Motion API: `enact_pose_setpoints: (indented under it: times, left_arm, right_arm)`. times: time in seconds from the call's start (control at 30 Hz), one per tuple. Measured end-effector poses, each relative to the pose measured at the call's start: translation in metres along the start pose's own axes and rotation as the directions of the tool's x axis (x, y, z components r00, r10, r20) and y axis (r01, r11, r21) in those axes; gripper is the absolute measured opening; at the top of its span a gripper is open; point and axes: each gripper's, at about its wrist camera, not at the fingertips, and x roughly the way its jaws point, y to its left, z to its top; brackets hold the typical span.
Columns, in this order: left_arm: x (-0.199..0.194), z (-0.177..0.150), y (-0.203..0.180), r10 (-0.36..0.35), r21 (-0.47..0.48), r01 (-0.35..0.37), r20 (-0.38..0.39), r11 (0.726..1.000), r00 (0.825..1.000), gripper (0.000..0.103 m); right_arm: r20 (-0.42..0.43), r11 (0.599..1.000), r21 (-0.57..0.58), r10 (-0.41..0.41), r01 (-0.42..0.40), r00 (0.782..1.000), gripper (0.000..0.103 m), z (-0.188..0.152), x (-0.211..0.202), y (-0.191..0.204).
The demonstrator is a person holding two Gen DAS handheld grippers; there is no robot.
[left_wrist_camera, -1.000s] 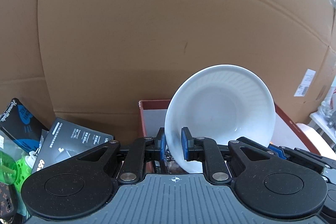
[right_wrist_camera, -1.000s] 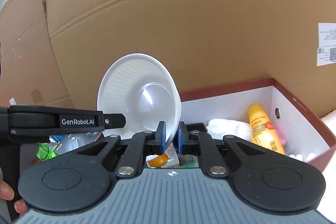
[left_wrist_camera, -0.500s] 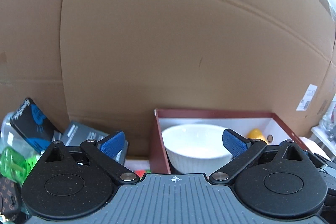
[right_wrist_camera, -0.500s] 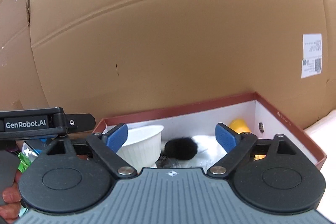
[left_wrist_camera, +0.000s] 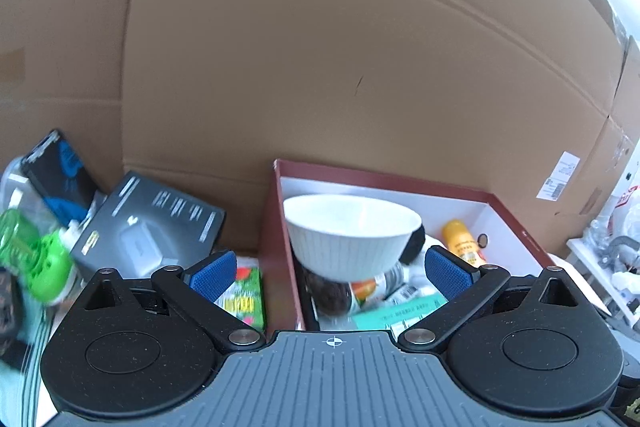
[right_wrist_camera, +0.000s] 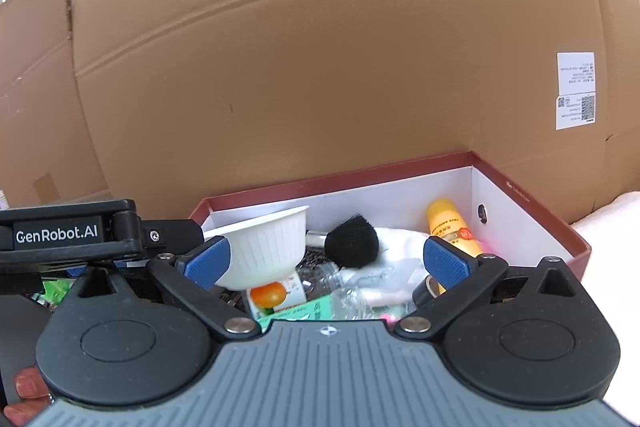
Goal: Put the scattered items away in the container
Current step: 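Withdraw both grippers from the box toward the keys with red charm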
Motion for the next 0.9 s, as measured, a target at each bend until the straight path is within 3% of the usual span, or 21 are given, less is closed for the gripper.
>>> enact_pose_setpoints:
  times: [0.2, 0.33, 0.57, 0.73, 0.9]
  left_arm:
    - [-0.038, -0.021, 0.008, 0.021, 0.008, -0.021, 0.004, 1.0, 1.0, 0.103]
    - [-0.067, -0.042, 0.027, 0.045, -0.043, -0.046, -0.023, 0.998, 0.999, 0.103]
    - [-0.086, -0.076, 0.072, 0.139, -0.121, -0.157, -0.14, 0.98, 0.98, 0.103]
    - [-0.103, -0.094, 0.096, 0.157, -0.162, -0.181, -0.147, 0.97, 0.977, 0.103]
    - [-0.117, -0.096, 0.11, 0.16, -0.18, -0.18, -0.12, 0.967, 0.98, 0.103]
  right_arm:
    - [0.023, 1.0, -0.008, 0.025, -0.024, 0.999, 0.103, -0.014, -0.027, 0.012]
    - [0.006, 0.999, -0.029, 0.042, -0.042, 0.999, 0.103, -0.032, -0.043, 0.026]
    - [-0.129, 0.993, -0.048, 0.101, -0.108, 0.987, 0.103, -0.071, -0.054, 0.055]
    - [-0.2, 0.99, -0.041, 0.125, -0.136, 0.972, 0.103, -0.09, -0.053, 0.072]
    - [-0.208, 0.984, -0.068, 0.146, -0.163, 0.967, 0.103, -0.096, -0.059, 0.09]
